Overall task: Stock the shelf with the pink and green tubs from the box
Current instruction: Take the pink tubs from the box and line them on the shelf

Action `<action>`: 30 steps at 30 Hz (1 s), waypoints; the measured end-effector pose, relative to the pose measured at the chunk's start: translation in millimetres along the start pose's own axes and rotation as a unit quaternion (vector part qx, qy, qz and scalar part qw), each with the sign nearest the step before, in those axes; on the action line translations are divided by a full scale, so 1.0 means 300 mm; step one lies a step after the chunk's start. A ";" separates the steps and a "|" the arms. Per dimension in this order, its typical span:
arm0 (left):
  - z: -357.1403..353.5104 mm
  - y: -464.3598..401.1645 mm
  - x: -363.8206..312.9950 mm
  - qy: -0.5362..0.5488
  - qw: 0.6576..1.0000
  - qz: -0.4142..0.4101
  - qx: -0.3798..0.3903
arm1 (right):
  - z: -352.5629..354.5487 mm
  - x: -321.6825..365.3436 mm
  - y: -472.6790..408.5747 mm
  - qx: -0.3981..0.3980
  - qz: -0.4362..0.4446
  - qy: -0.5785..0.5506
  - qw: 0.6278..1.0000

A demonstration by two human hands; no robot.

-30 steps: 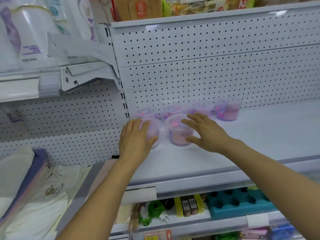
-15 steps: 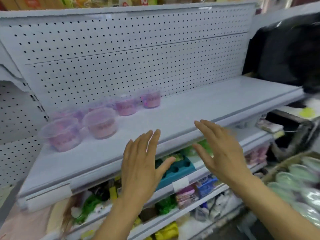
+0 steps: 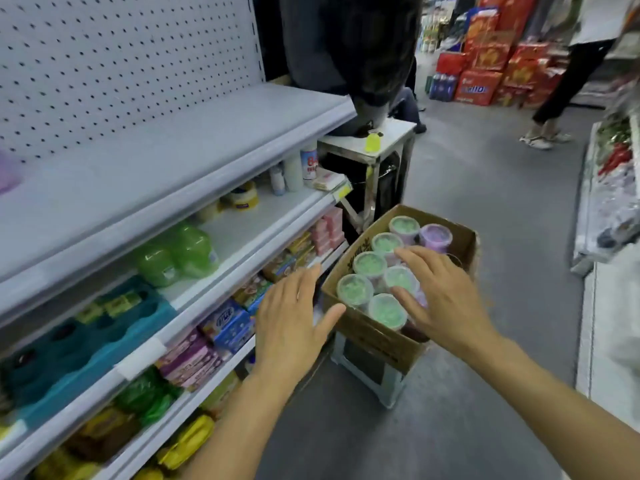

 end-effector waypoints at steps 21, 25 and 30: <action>-1.270 -0.626 -0.261 0.170 0.928 -0.013 0.331 | -0.582 -1.118 0.046 0.214 -0.367 0.007 0.905; -1.538 -0.785 -0.292 0.205 0.906 0.068 0.363 | -0.744 -1.292 -0.019 0.231 -0.405 0.000 0.885; -1.829 -0.882 -0.329 0.277 0.844 0.219 0.403 | -0.938 -1.472 -0.027 0.242 -0.451 -0.024 0.859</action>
Point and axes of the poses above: each hand's wrist, its own y-axis away from the middle knuckle, its own z-axis out of the back of the hand, x = y × z, the point moved 7 cm from there along -y, towards the middle knuckle, and after that the axes turned 10 degrees about -x, right-handed, at the moved point
